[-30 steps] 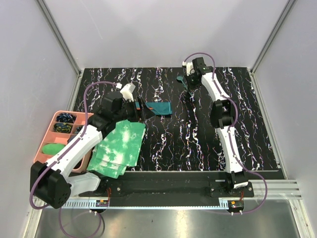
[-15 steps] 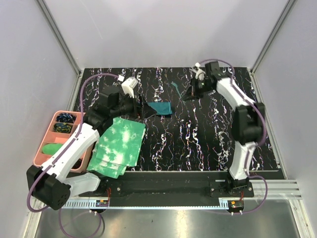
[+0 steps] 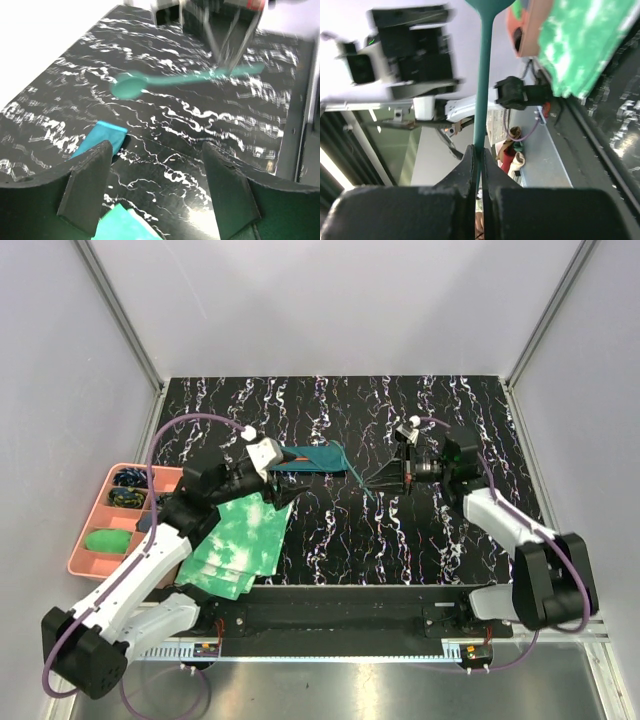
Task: Fold the napkin into a case and place the utensils inside
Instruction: Pass from the right arm to the left
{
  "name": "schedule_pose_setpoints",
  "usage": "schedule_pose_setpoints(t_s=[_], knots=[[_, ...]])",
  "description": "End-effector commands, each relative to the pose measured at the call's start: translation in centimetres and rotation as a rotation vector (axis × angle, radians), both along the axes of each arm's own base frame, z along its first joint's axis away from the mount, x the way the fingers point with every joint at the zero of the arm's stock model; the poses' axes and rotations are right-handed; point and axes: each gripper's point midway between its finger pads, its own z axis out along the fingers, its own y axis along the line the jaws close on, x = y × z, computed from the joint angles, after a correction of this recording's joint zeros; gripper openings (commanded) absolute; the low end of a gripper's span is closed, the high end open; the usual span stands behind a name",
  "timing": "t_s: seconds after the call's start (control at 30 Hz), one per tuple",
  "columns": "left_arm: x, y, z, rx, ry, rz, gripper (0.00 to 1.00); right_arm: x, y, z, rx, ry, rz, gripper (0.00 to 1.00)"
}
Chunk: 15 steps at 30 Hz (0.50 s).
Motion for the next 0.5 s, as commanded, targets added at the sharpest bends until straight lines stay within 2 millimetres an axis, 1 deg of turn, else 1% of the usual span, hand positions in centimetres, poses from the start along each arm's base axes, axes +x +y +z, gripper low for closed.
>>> schedule_pose_setpoints(t_s=[0.0,0.07,0.1,0.2,0.23,0.27,0.3,0.33,0.4,0.47], knots=[[-0.9,-1.6,2.1,0.035,-0.263,-0.191,0.74,-3.7,-0.4,5.6,0.092,-0.136,0.097,0.0],[-0.9,-1.6,1.7,0.059,-0.297,-0.211,0.73,-4.7,-0.5,6.2,0.094,-0.138,0.111,0.0],[-0.7,-1.7,1.7,0.063,-0.298,-0.21,0.73,-4.8,-0.5,6.2,0.092,-0.137,0.116,0.0],[-0.1,-1.7,2.3,0.032,-0.298,-0.235,0.73,-5.6,-0.6,6.3,0.091,-0.135,0.134,0.0],[-0.8,-2.0,2.4,0.014,-0.286,-0.293,0.73,-5.9,-0.6,6.2,0.091,-0.134,0.145,0.0],[-0.8,-2.1,3.1,0.002,-0.283,-0.31,0.72,-6.2,-0.6,6.3,0.092,-0.137,0.15,0.0],[-0.5,-2.4,2.9,0.0,-0.268,-0.324,0.72,-6.5,-0.5,6.3,0.092,-0.137,0.159,0.0],[-0.4,-2.6,3.0,-0.003,-0.264,-0.336,0.72,-7.0,-0.2,6.3,0.094,-0.139,0.177,0.0],[-0.1,-2.9,3.4,-0.02,-0.261,-0.35,0.72,-7.4,0.0,6.3,0.092,-0.139,0.19,0.0],[-0.5,-3.2,3.7,-0.04,-0.245,-0.386,0.72,-7.7,0.2,6.1,0.088,-0.134,0.203,0.0]])
